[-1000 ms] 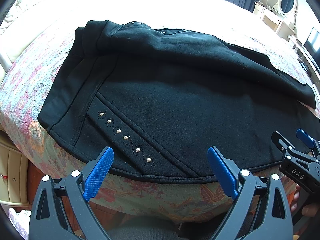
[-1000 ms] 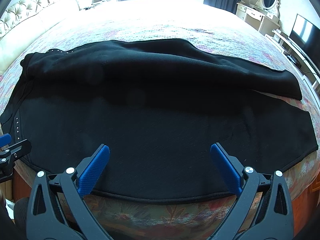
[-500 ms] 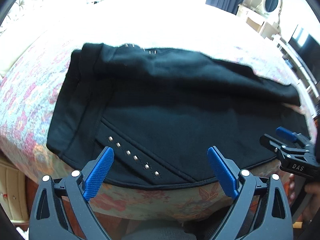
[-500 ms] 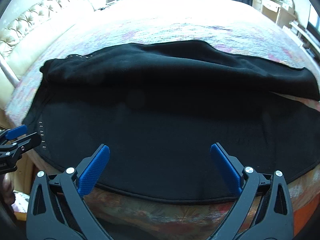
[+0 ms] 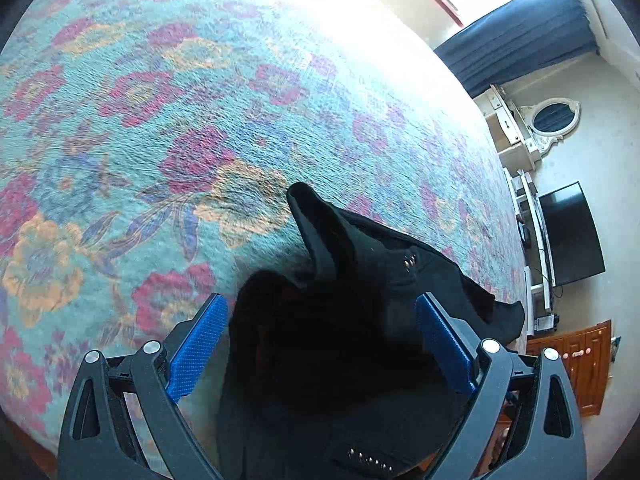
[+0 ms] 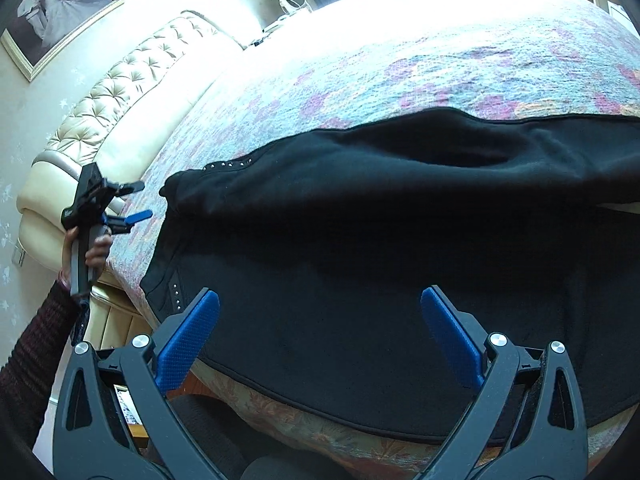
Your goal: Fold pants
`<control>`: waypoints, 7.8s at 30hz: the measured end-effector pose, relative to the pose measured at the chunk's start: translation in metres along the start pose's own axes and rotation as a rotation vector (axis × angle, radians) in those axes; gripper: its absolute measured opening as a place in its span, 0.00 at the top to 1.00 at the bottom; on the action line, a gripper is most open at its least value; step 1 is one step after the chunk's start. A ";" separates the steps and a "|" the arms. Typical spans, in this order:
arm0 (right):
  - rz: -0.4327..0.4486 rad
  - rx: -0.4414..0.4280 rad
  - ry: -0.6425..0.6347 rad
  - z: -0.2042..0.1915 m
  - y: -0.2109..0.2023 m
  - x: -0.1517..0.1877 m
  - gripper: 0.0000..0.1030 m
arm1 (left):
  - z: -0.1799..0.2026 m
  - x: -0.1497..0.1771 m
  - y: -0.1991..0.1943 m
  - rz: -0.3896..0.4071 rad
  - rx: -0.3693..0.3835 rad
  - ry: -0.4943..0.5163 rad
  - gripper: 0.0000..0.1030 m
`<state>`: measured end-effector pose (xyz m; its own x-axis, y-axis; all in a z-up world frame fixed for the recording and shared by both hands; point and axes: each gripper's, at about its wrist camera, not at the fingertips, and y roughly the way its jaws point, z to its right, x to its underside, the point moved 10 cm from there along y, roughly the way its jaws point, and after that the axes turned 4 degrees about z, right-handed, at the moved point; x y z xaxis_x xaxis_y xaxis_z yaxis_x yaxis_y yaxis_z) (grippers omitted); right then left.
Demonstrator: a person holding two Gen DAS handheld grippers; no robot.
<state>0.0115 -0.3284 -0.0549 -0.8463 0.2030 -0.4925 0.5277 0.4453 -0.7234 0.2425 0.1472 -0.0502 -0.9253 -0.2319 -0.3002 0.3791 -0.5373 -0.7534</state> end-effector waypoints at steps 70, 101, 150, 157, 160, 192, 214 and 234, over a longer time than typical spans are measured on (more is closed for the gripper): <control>0.000 0.109 -0.547 -0.028 0.023 -0.120 0.91 | 0.059 -0.040 0.022 0.102 0.452 0.212 0.93; -0.054 0.204 -0.673 -0.033 0.004 0.072 0.82 | -0.044 0.142 -0.075 0.288 0.231 -0.421 0.40; -0.032 0.163 -0.647 -0.032 0.006 0.075 0.69 | -0.024 0.156 -0.037 0.307 0.000 -0.510 0.51; -0.019 0.177 -0.675 -0.037 0.005 0.077 0.64 | -0.046 0.159 -0.027 0.295 -0.010 -0.575 0.86; -0.007 0.209 -0.730 -0.043 0.002 0.077 0.66 | -0.042 0.157 -0.038 0.317 -0.032 -0.545 0.87; 0.394 0.304 0.491 0.253 -0.248 0.001 0.35 | 0.033 0.158 -0.016 0.272 -0.101 -0.305 0.45; 0.513 0.319 0.595 0.302 -0.228 -0.076 0.93 | 0.047 0.159 0.004 0.261 -0.034 -0.292 0.24; 0.645 0.078 0.973 0.338 -0.262 0.089 0.75 | 0.074 0.175 -0.008 0.295 0.034 -0.260 0.24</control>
<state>-0.1778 -0.7220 -0.0731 -0.1010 0.9690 -0.2255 0.8544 -0.0316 -0.5187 0.0782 0.0509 -0.0530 -0.7438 -0.5755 -0.3399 0.6326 -0.4420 -0.6359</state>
